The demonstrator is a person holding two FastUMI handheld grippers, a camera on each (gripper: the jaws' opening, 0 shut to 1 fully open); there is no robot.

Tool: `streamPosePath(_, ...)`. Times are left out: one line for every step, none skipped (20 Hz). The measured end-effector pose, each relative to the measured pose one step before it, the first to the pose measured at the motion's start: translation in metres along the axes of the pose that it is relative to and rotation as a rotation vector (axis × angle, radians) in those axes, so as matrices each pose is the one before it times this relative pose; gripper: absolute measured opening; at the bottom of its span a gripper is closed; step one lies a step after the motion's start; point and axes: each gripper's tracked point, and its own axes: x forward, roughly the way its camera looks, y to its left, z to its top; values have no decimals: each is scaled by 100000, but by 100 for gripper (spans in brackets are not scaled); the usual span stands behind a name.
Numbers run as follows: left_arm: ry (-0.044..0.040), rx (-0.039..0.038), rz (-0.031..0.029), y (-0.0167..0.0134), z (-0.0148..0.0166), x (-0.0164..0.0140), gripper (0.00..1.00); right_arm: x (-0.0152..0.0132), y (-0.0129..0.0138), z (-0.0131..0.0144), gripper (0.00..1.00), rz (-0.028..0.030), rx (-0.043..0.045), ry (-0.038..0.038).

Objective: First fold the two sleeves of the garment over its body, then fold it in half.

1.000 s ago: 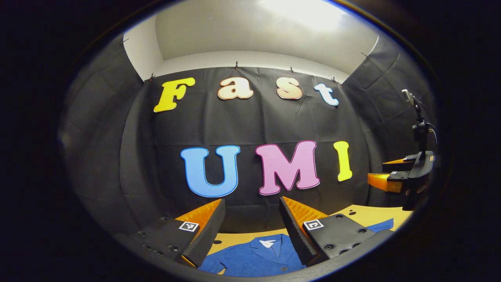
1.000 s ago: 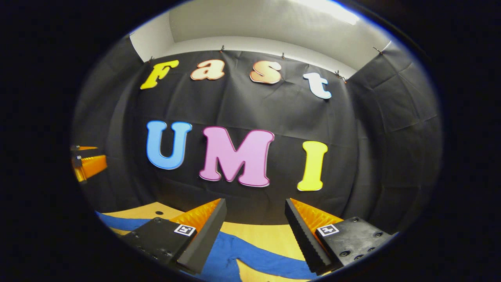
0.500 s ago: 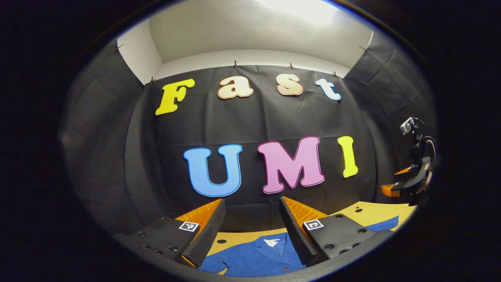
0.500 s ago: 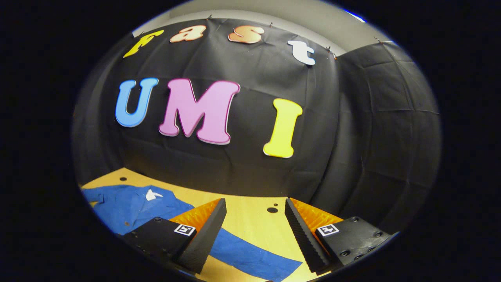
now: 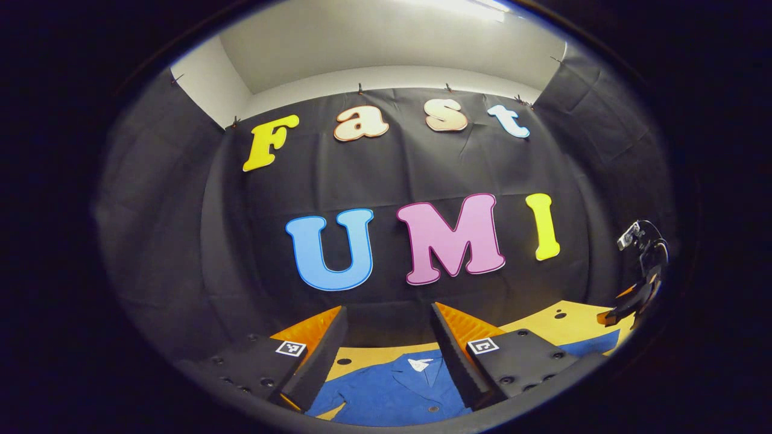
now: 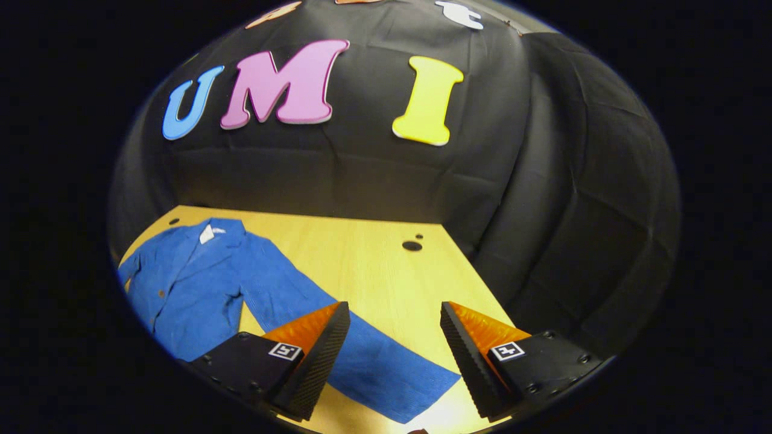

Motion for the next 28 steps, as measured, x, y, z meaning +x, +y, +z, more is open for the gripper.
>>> streamPosePath(893, 184, 162, -380, -179, 98, 80, 681, -673, -1615, 97, -684, -921, 4461)
streamPosePath(860, 34, 261, -324, -258, 161, 80, 880, -645, -1560, 97, -1014, -1110, 3923)
streamPosePath(629, -58, 105, -297, -36, 103, 80, 626, -432, -1435, 98, -401, -1101, 4184)
streamPosePath(510, 53, 126, -322, -157, 123, 80, 565, -548, -1301, 98, -370, -817, 3594)
streamPosePath(533, 352, 121, -227, -13, 159, 80, 494, -341, -956, 98, -136, -150, 2522)
streamPosePath(333, 623, 38, -216, -174, 127, 80, 417, -179, -880, 98, 169, 383, 2405)
streamPosePath(337, 574, -340, -247, 48, 202, 80, 379, -210, -712, 98, -128, 551, 2037)
streamPosePath(249, 333, -420, -319, -70, 215, 80, 552, -159, -615, 98, -159, 407, 2133)
streamPosePath(149, 167, -427, -306, 82, 300, 80, 314, -161, -499, 98, -94, 515, 1737)
streamPosePath(167, 49, -292, -225, 2, 209, 80, 117, -184, -497, 98, 14, 275, 1553)
streamPosePath(114, 18, -279, -218, 96, 252, 80, 132, -242, -524, 99, 272, 129, 1848)
streamPosePath(48, 1, -234, -200, 30, 68, 80, 152, -41, -843, 99, 834, -83, 2151)
streamPosePath(226, 60, -171, -221, -41, 170, 80, 64, 393, -1019, 99, 2484, -360, 4097)
streamPosePath(531, 103, 42, -117, -113, 15, 80, 29, 139, 218, 99, 2739, 1919, -802)
streamPosePath(635, 55, 255, -57, -48, -15, 80, 248, 376, 365, 98, 3206, 3141, -864)
streamPosePath(513, 28, 216, -80, -102, -91, 80, 222, 1168, -918, 80, 4514, 3122, 3155)
streamPosePath(-139, 240, 155, 50, 176, -181, 80, 7, 488, 483, 62, 975, 1985, -3484)
streamPosePath(-344, 388, 75, 91, 156, -158, 80, 87, 645, 264, 39, 2893, 689, -1398)
streamPosePath(-762, 280, -256, 128, 207, -130, 80, -89, 66, -755, 26, -546, -1149, 2204)
streamPosePath(-992, 279, -556, 139, 90, -199, 80, -49, 92, 292, 13, -110, -380, -1668)
streamPosePath(-801, 353, -208, 330, 154, -181, 80, -60, 35, 30, 12, -457, 2267, 1735)
streamPosePath(-804, 140, -56, 503, 14, -184, 80, -333, 276, -404, 6, 463, 2260, 1862)
streamPosePath(-713, -123, -340, 421, 37, -182, 80, -84, 235, 363, 6, -258, 979, -780)
streamPosePath(-545, -471, -227, 500, -157, -209, 80, -528, 391, 644, 5, -728, 545, -2776)
streamPosePath(-10, -761, -793, 497, -171, -87, 80, -611, 701, 1115, 6, 204, 1793, -4586)
streamPosePath(390, -644, -697, 605, -359, -116, 80, -893, 1253, 843, 6, 1868, 3097, -2501)
streamPosePath(190, -606, -102, 815, -288, -56, 80, -742, 1172, 1017, 5, 1650, 3485, -3147)
streamPosePath(247, -920, 10, 873, -304, -66, 80, -890, 1138, 832, 5, 1445, 2033, -2627)
